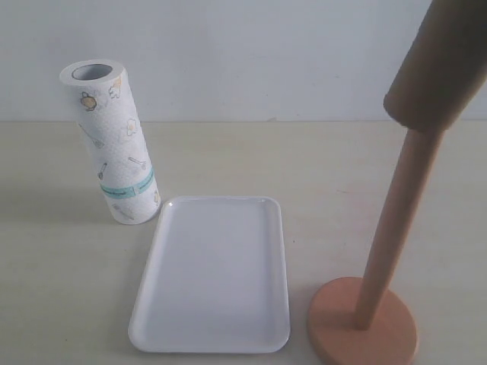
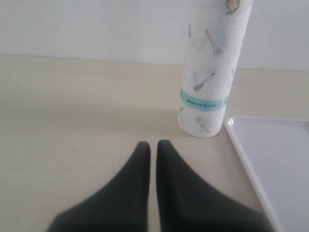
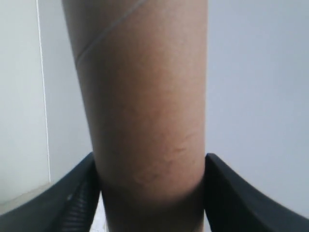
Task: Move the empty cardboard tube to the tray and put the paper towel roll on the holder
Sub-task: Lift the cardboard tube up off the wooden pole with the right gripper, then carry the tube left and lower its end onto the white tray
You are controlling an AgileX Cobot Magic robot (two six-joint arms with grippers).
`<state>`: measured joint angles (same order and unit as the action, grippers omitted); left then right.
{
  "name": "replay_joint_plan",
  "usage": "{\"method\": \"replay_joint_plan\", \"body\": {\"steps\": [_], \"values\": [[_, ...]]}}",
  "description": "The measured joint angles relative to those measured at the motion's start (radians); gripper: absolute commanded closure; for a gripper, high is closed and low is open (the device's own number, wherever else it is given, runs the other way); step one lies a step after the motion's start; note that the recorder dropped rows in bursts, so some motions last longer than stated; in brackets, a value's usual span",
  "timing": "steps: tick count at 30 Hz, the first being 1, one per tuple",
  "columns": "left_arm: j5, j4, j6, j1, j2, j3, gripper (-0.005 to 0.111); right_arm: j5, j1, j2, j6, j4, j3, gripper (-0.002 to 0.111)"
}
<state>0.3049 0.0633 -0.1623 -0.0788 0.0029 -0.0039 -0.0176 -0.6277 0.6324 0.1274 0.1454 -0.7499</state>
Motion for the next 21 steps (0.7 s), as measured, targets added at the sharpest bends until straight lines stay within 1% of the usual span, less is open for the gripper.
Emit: {"method": "replay_joint_plan", "body": {"steps": [5,8,11,18,21], "values": [[0.000,0.000,0.000,0.000,0.000,0.000,0.103,0.002,0.000,0.000,-0.008,-0.008,-0.079,0.109],[0.000,0.000,0.000,0.000,0.000,0.000,0.103,-0.002,0.000,0.000,-0.127,-0.014,-0.141,0.109],[0.000,0.000,0.000,0.000,0.000,0.000,0.103,0.018,-0.010,0.004,-0.243,-0.016,-0.165,0.109],[0.000,0.000,0.000,0.000,0.000,0.000,0.103,0.048,-0.187,0.159,-0.278,-0.016,-0.180,0.109],[0.000,0.000,0.000,0.000,0.000,0.000,0.103,0.063,-0.242,0.247,-0.291,-0.016,-0.205,0.109]]}}
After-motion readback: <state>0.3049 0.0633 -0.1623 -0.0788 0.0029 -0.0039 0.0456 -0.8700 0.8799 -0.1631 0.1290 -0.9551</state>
